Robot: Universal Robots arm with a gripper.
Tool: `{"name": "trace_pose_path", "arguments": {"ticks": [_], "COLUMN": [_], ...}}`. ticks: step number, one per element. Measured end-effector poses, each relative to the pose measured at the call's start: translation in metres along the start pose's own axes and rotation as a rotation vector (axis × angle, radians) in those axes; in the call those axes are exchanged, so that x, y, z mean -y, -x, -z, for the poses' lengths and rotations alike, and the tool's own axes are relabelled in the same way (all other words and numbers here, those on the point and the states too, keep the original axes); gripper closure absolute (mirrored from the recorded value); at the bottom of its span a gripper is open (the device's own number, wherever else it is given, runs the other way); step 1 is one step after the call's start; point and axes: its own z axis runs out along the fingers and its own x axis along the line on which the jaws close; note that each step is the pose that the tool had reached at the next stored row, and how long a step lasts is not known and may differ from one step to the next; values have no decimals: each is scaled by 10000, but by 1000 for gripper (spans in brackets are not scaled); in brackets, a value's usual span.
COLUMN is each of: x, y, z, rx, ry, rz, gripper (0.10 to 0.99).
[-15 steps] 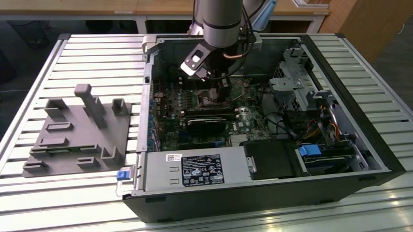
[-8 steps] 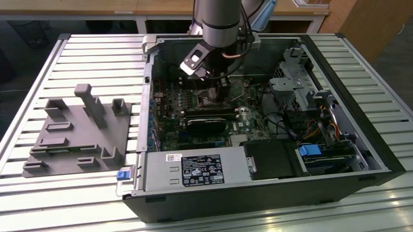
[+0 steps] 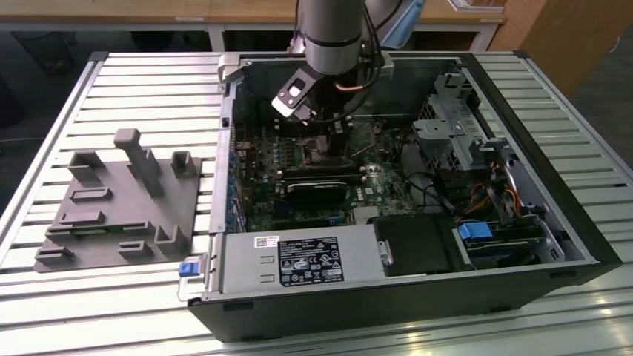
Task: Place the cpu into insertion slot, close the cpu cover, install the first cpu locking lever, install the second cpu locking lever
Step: 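Place the cpu into insertion slot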
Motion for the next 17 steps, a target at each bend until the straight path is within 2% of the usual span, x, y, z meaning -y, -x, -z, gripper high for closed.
{"name": "trace_pose_path", "arguments": {"ticks": [9,17], "x": [68,77], "y": [-16,-18], "z": [-78,-165], "rx": [11,20], "ry": [3,4], "rz": [-113,-218], "gripper": [545,545]}}
